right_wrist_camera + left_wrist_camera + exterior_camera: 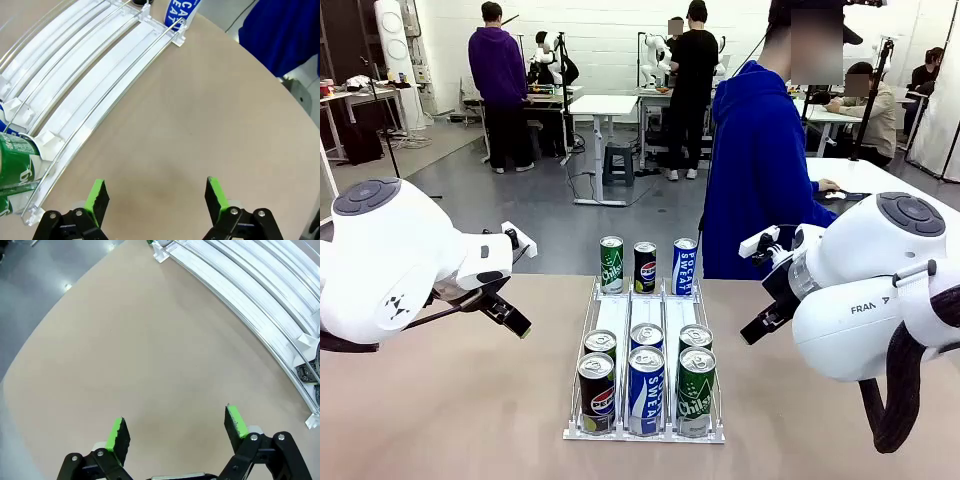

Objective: Retrieve and hand over the desired beverage to the person.
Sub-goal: Pick up a can of the same type that the person held from the Automatic Can Dispenser.

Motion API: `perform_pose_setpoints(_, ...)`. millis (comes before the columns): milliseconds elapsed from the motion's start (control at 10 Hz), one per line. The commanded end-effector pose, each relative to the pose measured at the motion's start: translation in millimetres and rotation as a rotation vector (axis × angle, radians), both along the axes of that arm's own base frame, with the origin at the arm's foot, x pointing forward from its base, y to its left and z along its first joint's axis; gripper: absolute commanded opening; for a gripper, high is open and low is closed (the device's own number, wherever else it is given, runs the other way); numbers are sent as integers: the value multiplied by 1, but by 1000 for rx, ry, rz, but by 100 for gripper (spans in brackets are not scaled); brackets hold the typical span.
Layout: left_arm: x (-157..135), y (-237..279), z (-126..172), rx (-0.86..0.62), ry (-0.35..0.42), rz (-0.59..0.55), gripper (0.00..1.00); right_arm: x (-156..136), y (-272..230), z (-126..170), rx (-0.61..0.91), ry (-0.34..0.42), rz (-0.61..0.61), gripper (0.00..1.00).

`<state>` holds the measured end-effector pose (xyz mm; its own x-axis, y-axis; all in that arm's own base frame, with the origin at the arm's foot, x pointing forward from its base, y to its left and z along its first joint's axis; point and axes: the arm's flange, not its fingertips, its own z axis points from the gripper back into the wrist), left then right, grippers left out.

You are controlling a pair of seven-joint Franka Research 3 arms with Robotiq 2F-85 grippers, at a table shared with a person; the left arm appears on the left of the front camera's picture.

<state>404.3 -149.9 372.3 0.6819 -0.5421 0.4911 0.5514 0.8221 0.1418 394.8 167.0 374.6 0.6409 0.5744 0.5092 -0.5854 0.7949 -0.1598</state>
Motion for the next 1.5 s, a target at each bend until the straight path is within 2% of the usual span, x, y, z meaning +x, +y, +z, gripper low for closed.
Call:
perform_pose_setpoints(0,0,0,0,0,0,0,100,0,0,0,0,0,0,100)
perform_pose_setpoints(1400,0,0,0,0,0,0,100,0,0,0,0,0,0,100)
